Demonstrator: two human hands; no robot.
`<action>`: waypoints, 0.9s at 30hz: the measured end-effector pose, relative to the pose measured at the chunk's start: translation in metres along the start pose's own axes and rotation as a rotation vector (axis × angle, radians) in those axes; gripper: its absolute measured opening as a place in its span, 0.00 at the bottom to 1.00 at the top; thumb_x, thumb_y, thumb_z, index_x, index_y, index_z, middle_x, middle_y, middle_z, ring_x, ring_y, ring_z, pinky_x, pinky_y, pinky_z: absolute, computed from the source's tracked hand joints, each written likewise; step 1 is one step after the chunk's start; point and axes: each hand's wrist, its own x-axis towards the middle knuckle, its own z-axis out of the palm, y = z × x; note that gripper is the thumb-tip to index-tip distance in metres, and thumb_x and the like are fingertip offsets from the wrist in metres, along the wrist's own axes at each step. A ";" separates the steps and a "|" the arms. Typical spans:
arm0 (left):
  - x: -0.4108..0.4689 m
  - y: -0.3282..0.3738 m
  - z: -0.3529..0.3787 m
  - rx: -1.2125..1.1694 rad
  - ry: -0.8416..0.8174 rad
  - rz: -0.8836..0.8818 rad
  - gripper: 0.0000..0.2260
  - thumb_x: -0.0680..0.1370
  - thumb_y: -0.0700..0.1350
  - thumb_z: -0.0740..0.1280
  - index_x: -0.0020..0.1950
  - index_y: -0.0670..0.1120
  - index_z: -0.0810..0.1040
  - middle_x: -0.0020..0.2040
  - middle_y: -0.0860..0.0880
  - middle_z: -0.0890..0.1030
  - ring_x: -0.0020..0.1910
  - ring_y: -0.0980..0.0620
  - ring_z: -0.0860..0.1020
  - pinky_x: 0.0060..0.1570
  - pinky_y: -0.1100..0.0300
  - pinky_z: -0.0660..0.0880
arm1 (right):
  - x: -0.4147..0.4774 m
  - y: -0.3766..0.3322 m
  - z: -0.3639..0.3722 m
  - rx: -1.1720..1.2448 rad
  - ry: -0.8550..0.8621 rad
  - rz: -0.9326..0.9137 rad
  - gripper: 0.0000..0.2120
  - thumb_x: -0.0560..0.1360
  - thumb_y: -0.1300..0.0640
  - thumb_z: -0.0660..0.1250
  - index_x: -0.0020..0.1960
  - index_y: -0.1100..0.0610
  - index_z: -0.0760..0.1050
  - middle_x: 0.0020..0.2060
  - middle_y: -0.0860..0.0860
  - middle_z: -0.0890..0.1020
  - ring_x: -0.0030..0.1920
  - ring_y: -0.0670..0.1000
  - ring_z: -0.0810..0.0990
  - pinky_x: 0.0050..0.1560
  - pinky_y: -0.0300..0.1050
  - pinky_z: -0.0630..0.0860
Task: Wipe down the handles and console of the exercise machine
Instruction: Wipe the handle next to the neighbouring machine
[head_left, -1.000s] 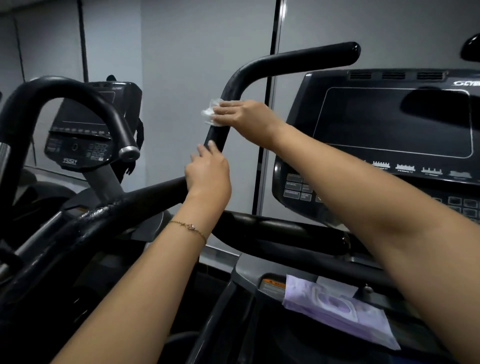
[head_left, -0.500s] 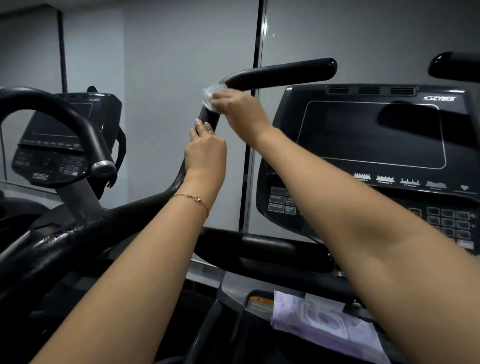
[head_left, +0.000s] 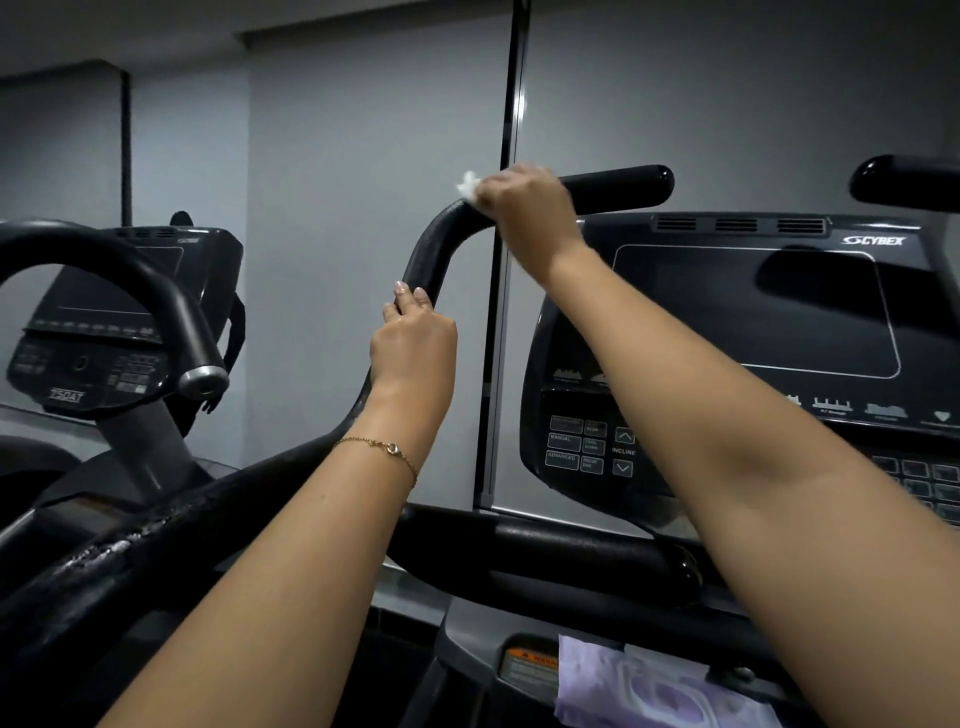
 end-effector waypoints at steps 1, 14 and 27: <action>0.000 0.001 0.000 0.004 -0.004 0.000 0.29 0.78 0.30 0.59 0.75 0.32 0.49 0.75 0.32 0.52 0.73 0.38 0.60 0.60 0.51 0.73 | 0.002 0.004 -0.001 -0.011 -0.047 0.085 0.09 0.74 0.69 0.62 0.47 0.60 0.80 0.39 0.55 0.83 0.42 0.57 0.80 0.45 0.47 0.75; 0.000 0.001 0.000 0.029 -0.015 0.018 0.30 0.78 0.30 0.60 0.75 0.31 0.48 0.75 0.31 0.52 0.73 0.37 0.60 0.61 0.50 0.73 | -0.002 0.002 -0.002 -0.135 -0.032 0.287 0.13 0.79 0.65 0.53 0.53 0.62 0.76 0.52 0.55 0.79 0.57 0.56 0.71 0.59 0.49 0.67; 0.000 0.001 0.003 0.048 -0.011 0.017 0.30 0.77 0.30 0.61 0.75 0.31 0.48 0.75 0.31 0.52 0.73 0.36 0.61 0.60 0.50 0.73 | -0.018 0.042 -0.033 -0.184 -0.138 0.197 0.12 0.78 0.66 0.53 0.54 0.65 0.74 0.53 0.59 0.74 0.54 0.58 0.72 0.55 0.49 0.68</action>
